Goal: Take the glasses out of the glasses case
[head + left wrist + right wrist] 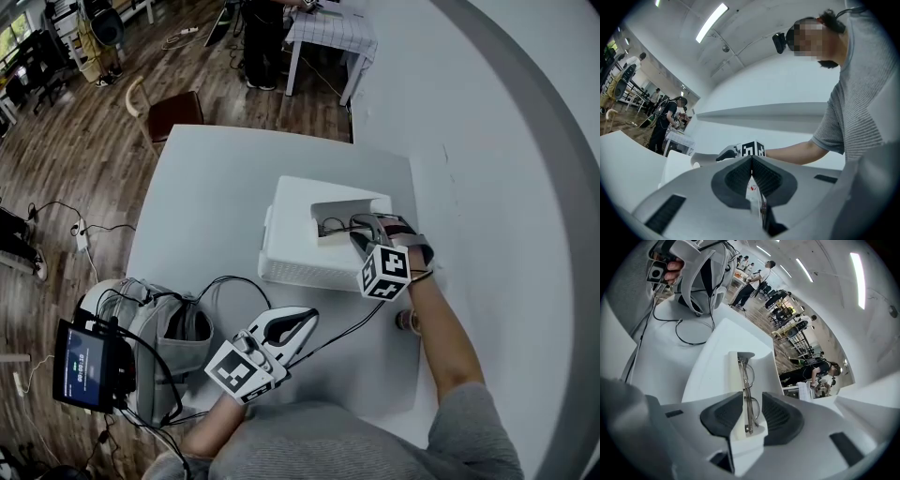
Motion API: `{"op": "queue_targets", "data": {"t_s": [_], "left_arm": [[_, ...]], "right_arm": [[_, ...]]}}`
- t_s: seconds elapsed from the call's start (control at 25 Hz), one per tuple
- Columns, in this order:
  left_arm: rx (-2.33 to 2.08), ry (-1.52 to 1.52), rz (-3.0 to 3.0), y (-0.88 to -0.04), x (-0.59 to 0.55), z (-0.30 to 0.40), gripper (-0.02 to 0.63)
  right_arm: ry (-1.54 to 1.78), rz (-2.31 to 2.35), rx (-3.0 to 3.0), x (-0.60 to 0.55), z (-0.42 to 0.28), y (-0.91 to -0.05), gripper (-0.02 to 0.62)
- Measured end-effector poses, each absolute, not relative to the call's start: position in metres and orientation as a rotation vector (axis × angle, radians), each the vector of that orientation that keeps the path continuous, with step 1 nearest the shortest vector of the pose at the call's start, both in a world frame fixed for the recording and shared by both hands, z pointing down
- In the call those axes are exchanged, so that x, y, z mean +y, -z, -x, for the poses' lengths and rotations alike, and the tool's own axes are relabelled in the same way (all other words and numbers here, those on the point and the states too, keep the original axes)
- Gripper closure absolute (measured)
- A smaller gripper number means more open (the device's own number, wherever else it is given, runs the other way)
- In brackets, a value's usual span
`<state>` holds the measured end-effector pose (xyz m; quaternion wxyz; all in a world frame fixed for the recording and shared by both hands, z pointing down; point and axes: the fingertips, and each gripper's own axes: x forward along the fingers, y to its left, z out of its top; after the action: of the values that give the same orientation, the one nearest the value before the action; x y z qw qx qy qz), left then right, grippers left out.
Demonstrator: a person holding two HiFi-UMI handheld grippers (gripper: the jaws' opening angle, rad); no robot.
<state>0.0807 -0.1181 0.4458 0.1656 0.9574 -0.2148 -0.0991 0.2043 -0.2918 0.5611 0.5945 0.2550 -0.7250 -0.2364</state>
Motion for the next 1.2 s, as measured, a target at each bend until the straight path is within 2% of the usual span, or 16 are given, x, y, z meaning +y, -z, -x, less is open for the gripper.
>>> {"op": "queue_targets", "data": {"t_s": [0.4, 0.92, 1.2], "left_arm": [[-0.6, 0.277, -2.724, -0.448, -0.119, -0.083, 0.594], [-0.545, 0.293, -2.729, -0.446, -0.119, -0.096, 0.594], [-0.538, 0.307, -2.714, -0.45, -0.118, -0.094, 0.594]], "right_arm": [[0.492, -0.475, -1.698, -0.289, -0.201, -0.565, 0.476], [0.076, -0.087, -1.668, -0.284, -0.2, -0.57, 0.518], [-0.091, 0.018, -1.608, -0.285, -0.201, -0.571, 0.518]]}}
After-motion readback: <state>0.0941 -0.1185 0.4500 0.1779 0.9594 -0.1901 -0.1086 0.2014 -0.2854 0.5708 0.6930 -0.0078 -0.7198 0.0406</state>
